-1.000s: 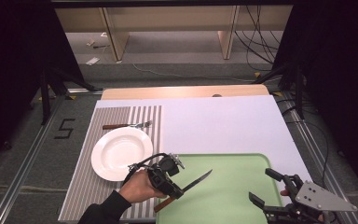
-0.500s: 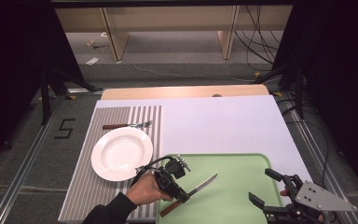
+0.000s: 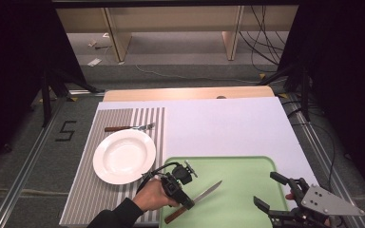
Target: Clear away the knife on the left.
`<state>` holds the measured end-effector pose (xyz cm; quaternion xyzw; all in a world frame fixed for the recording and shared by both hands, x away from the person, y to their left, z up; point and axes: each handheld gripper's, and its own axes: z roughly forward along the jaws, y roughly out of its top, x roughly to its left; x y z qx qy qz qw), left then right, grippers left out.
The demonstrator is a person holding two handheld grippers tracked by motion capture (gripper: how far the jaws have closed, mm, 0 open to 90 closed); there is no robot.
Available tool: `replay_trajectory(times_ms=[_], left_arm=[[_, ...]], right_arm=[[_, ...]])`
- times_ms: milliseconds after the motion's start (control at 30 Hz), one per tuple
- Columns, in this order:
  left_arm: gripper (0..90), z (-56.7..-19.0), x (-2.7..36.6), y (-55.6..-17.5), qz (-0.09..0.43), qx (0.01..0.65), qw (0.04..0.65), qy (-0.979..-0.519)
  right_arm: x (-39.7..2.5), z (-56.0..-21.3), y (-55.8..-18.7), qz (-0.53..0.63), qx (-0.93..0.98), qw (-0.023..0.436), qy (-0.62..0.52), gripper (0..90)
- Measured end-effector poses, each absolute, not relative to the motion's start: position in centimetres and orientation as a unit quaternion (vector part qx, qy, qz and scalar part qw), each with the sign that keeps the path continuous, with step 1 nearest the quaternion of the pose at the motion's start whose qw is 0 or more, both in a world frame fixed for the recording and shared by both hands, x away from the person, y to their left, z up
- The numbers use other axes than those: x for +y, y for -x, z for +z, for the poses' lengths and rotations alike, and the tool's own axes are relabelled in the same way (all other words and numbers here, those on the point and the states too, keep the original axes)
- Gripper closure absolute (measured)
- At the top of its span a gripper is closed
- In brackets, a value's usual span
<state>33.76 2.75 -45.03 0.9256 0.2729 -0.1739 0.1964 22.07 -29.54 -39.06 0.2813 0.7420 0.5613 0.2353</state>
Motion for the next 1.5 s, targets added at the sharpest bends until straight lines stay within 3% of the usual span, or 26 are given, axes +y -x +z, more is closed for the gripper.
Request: replay_trajectory(times_ms=[633, 700, 867, 900, 933, 1067, 1200, 1233, 1367, 1400, 1500], left_arm=[[75.5, -46.4, 1.9, -33.6, -0.182, 0.272, 0.169, -0.930], [69.1, -46.0, 1.9, -33.5, -0.172, 0.265, 0.180, -0.931], [63.5, -44.3, 1.9, -32.9, -0.134, 0.237, 0.221, -0.937], [51.5, -43.5, 1.9, -32.6, -0.104, 0.225, 0.241, -0.938], [49.0, -43.5, 1.9, -32.6, -0.104, 0.225, 0.241, -0.938], [46.1, -42.9, 1.6, -31.8, -0.070, 0.204, 0.265, -0.940], [56.5, -43.1, 0.9, -31.1, -0.050, 0.170, 0.273, -0.946], [62.7, -43.3, 0.5, -30.9, -0.052, 0.162, 0.269, -0.948], [70.4, -44.0, 0.1, -30.9, -0.063, 0.159, 0.261, -0.950], [76.7, -44.4, 0.0, -31.0, -0.070, 0.159, 0.258, -0.950], [80.4, -44.6, 0.0, -31.2, -0.076, 0.155, 0.255, -0.951]], right_arm=[[-29.5, -39.0, -22.1, 0.563, 0.741, 0.236, -0.280, 16.2], [-29.5, -39.0, -22.0, 0.563, 0.742, 0.235, -0.279, 16.3], [-29.6, -39.0, -22.0, 0.563, 0.742, 0.235, -0.278, 16.3], [-29.6, -39.0, -22.1, 0.562, 0.743, 0.235, -0.279, 16.3], [-29.6, -39.0, -22.1, 0.562, 0.743, 0.235, -0.279, 16.3], [-29.5, -39.0, -22.1, 0.563, 0.742, 0.235, -0.278, 16.3], [-29.5, -39.0, -22.0, 0.561, 0.744, 0.235, -0.277, 16.2], [-29.5, -39.0, -22.1, 0.562, 0.743, 0.235, -0.278, 16.3], [-29.5, -39.0, -22.0, 0.561, 0.744, 0.235, -0.278, 16.2], [-29.5, -39.0, -22.0, 0.562, 0.743, 0.235, -0.277, 16.2], [-29.5, -39.0, -22.0, 0.560, 0.744, 0.236, -0.278, 16.3]])
